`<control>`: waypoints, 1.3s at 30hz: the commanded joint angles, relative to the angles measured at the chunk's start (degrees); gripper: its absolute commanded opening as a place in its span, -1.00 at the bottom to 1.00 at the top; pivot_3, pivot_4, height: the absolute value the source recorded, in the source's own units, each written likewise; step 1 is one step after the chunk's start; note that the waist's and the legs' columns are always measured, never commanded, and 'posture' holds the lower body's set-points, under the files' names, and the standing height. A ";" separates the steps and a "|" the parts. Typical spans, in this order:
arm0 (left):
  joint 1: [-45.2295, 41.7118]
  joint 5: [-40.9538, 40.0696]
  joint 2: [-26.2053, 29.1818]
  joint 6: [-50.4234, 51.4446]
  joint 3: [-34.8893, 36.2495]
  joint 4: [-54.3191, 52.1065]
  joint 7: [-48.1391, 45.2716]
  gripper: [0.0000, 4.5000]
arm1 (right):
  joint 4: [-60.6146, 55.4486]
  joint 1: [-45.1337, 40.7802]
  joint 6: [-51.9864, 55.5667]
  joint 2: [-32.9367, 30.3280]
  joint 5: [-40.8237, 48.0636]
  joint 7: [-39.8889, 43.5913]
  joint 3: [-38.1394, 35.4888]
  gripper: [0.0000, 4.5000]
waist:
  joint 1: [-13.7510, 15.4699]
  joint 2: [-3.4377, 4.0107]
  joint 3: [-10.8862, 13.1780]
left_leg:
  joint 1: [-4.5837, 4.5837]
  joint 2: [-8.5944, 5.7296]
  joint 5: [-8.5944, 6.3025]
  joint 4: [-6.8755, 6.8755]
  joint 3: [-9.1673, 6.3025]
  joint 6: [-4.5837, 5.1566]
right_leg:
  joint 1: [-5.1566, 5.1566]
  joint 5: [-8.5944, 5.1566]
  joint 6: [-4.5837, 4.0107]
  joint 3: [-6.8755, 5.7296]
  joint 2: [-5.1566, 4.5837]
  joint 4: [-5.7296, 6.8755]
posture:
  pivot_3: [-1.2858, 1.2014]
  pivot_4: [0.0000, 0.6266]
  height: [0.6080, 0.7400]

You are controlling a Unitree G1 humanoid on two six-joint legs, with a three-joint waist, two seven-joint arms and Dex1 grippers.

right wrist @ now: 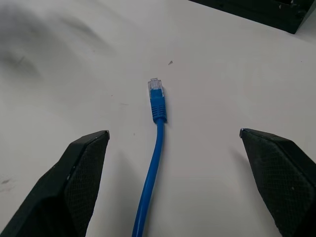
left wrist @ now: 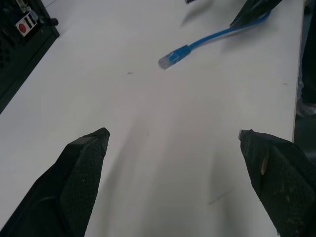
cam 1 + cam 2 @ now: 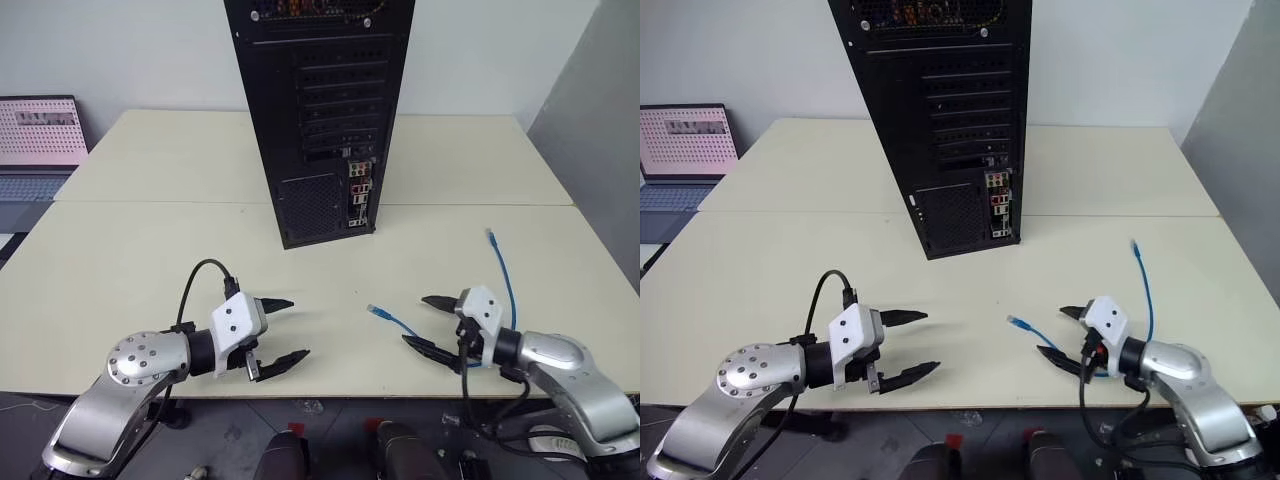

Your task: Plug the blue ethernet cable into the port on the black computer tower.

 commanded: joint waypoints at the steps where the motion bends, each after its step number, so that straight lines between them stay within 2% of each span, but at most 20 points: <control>1: -1.10 -0.96 -0.62 0.18 -1.31 -1.84 -0.46 0.99 | 2.27 -0.44 -4.39 1.14 -3.42 -1.05 1.40 1.00 | 0.03 0.00 0.00 | -0.01 0.00 0.00 0.01 0.00 0.00 | 0.00 0.00 0.00 0.00 -0.01 -0.01 | 0.03 -0.52 1.00; 3: -1.11 -1.35 -1.00 0.05 -1.51 -1.90 -0.59 0.99 | 3.07 -0.21 -5.93 1.39 -4.73 -1.22 2.23 1.00 | 0.05 0.00 0.00 | -0.01 0.00 0.00 0.00 0.01 0.00 | 0.00 0.00 0.00 0.01 -0.02 0.00 | 0.03 -0.52 1.00; 6: -1.14 -1.67 -1.18 -0.12 -1.51 -1.69 -0.89 1.00 | 3.48 0.17 -6.70 2.00 -5.36 -1.66 2.39 0.79 | 0.03 0.00 0.00 | -0.01 0.00 0.00 0.00 -0.01 0.00 | 0.00 0.00 0.00 0.00 -0.01 0.00 | 0.03 -0.52 1.00; 17: -4.96 0.13 -2.20 -1.06 -4.43 1.78 -2.35 1.00 | 2.64 0.91 -5.17 1.59 -5.14 0.20 2.40 -0.49 | 0.05 -0.01 -0.01 | 0.00 -0.02 0.00 0.02 -0.02 0.00 | 0.02 0.00 0.00 0.00 -0.01 0.00 | 0.03 -0.52 1.00; 22: -7.14 1.18 -2.63 -2.25 -6.27 3.95 -3.33 1.00 | 1.84 0.33 -5.08 1.06 -5.30 1.46 2.77 -0.97 | 0.04 -0.01 -0.01 | 0.00 -0.03 0.00 0.02 -0.02 0.00 | 0.02 0.00 -0.01 -0.01 -0.01 0.00 | 0.03 -0.52 1.00; 25: -7.98 1.35 -2.72 -2.87 -6.88 5.29 -4.12 1.00 | 0.82 -0.31 -4.62 0.40 -4.89 2.55 2.98 -0.97 | 0.04 -0.01 -0.01 | 0.01 -0.03 0.00 0.02 -0.02 0.00 | 0.03 0.00 0.00 -0.02 0.00 0.01 | 0.03 -0.52 1.00; 31: -12.00 2.21 -3.34 -5.44 -9.84 10.63 -8.26 1.00 | -4.76 -6.02 -0.61 -3.85 -1.99 9.87 5.06 -0.97 | -0.01 0.00 0.00 | 0.01 -0.04 0.00 0.03 -0.02 0.00 | 0.02 0.01 0.00 -0.08 0.02 0.02 | 0.03 -0.52 1.00; 39: -16.35 1.58 -5.72 -5.96 -10.82 14.41 -10.68 1.00 | -5.88 -11.62 3.28 -4.13 0.37 13.33 7.27 -0.97 | 0.06 -0.01 0.00 | -0.07 -0.07 0.00 0.06 -0.11 0.00 | 0.03 0.01 -0.01 -0.14 0.00 0.00 | 0.03 -0.52 1.00</control>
